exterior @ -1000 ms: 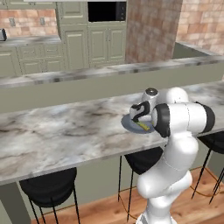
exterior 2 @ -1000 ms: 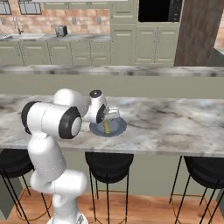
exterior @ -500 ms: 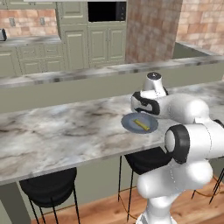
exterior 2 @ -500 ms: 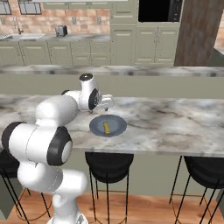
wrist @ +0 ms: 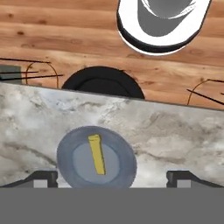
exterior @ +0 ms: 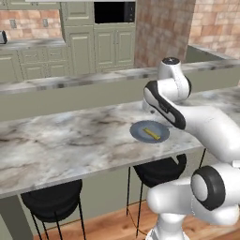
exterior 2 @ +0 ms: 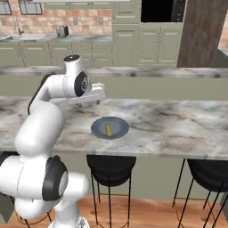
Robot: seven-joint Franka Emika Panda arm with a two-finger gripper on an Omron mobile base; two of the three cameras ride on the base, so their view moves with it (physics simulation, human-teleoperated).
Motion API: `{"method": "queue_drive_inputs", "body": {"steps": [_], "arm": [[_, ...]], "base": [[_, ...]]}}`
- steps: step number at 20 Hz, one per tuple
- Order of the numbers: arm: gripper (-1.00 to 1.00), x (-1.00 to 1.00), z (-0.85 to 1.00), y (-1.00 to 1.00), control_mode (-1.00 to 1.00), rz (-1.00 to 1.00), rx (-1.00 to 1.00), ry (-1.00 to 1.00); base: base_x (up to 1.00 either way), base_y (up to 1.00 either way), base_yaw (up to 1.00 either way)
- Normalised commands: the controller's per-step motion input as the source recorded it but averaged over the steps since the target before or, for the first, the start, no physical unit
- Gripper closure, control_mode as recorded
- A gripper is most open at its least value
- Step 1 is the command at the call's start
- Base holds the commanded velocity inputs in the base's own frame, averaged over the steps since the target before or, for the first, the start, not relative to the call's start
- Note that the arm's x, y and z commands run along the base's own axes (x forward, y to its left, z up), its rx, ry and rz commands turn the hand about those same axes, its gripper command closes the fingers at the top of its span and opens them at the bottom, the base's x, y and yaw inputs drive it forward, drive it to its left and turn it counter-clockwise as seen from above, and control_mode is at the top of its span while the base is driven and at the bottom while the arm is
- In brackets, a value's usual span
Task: Retrieve the butter from the fridge and place it on a plate on the dining table. Then retrieve the butter knife by the fridge and place it near the plate.
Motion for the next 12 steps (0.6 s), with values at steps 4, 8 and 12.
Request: {"method": "queue_drive_inputs", "body": {"steps": [4, 8, 12], "arm": [[-1.00, -0.95, 0.21, 0.29, -1.00, 0.00, 0.00, 0.00], [-1.00, -0.17, 0.00, 0.16, 1.00, 0.00, 0.00, 0.00], [-1.00, 0.00, 0.00, 0.00, 1.00, 0.00, 0.00, 0.00]], "base": [[0.00, 0.00, 0.00], [-0.70, 0.64, 0.00], [-0.98, 0.98, 0.00]]}}
